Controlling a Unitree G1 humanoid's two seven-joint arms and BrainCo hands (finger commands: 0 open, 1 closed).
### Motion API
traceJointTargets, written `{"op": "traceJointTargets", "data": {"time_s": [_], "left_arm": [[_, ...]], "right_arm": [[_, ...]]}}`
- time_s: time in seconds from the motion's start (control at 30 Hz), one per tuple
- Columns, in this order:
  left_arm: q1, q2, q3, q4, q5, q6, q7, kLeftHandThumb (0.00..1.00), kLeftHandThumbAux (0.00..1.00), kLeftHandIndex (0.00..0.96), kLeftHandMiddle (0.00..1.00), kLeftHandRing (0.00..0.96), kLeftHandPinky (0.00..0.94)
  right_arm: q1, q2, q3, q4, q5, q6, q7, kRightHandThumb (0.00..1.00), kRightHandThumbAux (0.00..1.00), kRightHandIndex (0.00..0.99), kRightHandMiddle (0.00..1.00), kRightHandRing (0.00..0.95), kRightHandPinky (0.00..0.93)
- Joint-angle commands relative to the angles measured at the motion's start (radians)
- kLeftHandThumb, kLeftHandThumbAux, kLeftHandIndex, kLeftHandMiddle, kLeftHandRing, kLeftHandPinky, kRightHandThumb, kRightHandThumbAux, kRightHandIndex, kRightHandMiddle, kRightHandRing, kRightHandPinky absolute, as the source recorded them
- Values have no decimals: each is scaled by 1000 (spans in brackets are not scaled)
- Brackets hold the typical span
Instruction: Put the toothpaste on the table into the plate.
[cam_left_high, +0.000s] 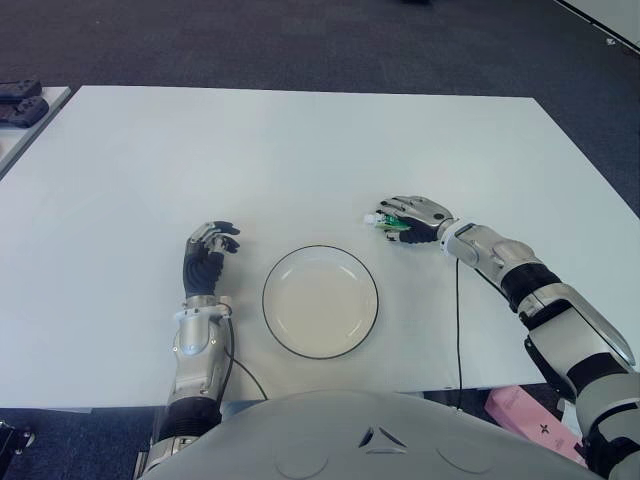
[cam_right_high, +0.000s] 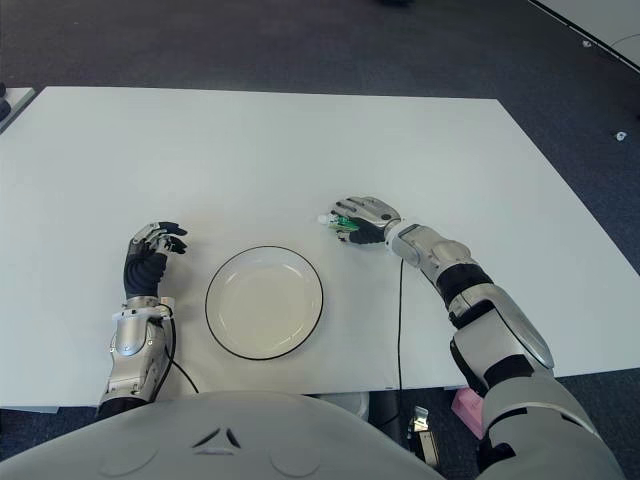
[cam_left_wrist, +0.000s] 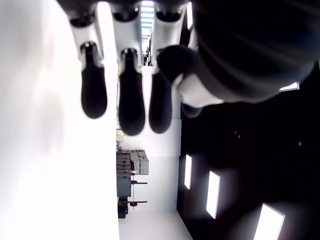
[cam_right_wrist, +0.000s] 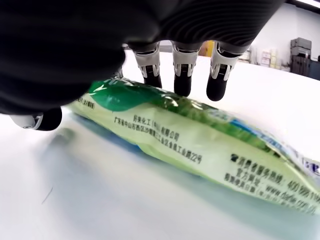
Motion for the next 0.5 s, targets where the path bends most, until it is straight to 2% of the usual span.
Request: {"op": "traceJointTargets", "data": {"time_s": [0.03, 0.27, 0.4, 0.5], "left_arm": [[74, -21, -4, 65, -6, 72, 9, 835, 678, 418, 478, 577, 544], [78, -22, -4, 56, -6, 78, 8, 836, 678, 421, 476, 578, 544], [84, -22, -3, 49, -8, 77, 6, 836, 678, 421, 477, 577, 546], [89, -21, -3, 45, -6, 75, 8, 836, 678, 420, 477, 577, 546]], "right_arm": [[67, -36, 51, 13, -43, -39, 27, 525, 132, 0, 0, 0, 0], [102, -49, 93, 38, -74, -41, -26, 507, 131, 0, 0, 0, 0], [113, -33, 114, 70, -82, -24, -50, 497, 133, 0, 0, 0, 0], [122, -8, 104, 112, -60, -7, -70, 498, 142, 0, 0, 0, 0]]}}
